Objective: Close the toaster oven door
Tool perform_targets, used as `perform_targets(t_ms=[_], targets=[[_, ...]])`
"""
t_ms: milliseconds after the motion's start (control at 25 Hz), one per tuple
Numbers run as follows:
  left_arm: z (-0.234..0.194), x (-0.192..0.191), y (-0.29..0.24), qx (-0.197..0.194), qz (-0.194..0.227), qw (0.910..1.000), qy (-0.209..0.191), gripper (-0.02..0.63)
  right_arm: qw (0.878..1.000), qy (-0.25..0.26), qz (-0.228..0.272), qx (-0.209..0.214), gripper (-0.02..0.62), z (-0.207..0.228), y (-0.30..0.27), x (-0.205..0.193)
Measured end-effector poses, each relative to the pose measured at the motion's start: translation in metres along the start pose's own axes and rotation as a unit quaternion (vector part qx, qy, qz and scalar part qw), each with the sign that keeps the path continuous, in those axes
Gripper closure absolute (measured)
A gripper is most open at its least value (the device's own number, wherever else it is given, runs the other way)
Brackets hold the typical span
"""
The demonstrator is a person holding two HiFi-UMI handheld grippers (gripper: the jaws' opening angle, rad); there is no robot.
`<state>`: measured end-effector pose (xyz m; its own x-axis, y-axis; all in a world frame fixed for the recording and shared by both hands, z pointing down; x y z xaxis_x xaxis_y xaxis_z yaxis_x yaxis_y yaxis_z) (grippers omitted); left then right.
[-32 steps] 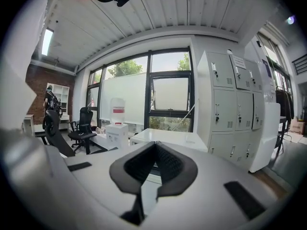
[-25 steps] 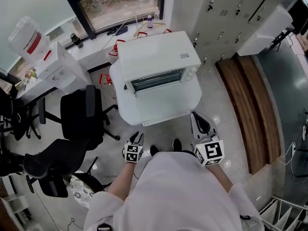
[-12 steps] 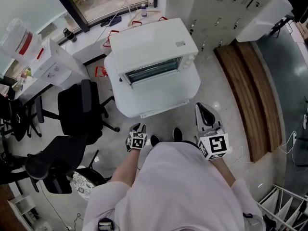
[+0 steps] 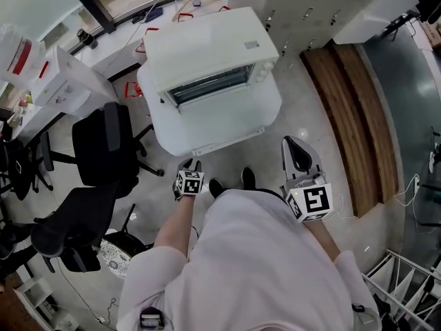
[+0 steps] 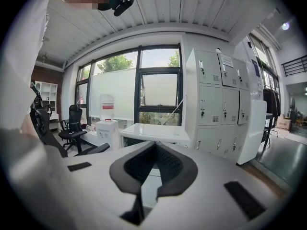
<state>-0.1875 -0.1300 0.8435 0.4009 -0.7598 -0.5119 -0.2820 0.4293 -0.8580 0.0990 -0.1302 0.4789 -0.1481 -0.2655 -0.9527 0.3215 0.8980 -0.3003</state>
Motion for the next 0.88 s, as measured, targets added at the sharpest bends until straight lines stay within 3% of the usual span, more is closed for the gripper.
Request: perform_targets(t_ms=[520, 880], targets=[[-0.003, 0.009, -0.021, 0.003, -0.012, 0.9999, -0.008, 0.508, 1.0, -0.003, -0.02, -0.009, 0.588, 0.007, 0.005, -0.012], [-0.002, 0.014, -0.016, 0.006, 0.022, 0.9997, 0.004, 0.52, 1.0, -0.001, -0.021, -0.012, 0.588, 0.012, 0.005, -0.014]])
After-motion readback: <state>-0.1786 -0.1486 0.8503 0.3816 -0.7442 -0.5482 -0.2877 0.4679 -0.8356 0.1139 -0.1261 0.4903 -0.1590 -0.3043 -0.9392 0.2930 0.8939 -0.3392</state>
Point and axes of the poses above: the fingertips, and each gripper's own axes: y backward along the fingers, z to its right, x out of its top, the point moved 4 cm from there along y, backward along the fingers, and after that the axes turned 2 degrees about -z, right-handed, at the moved point
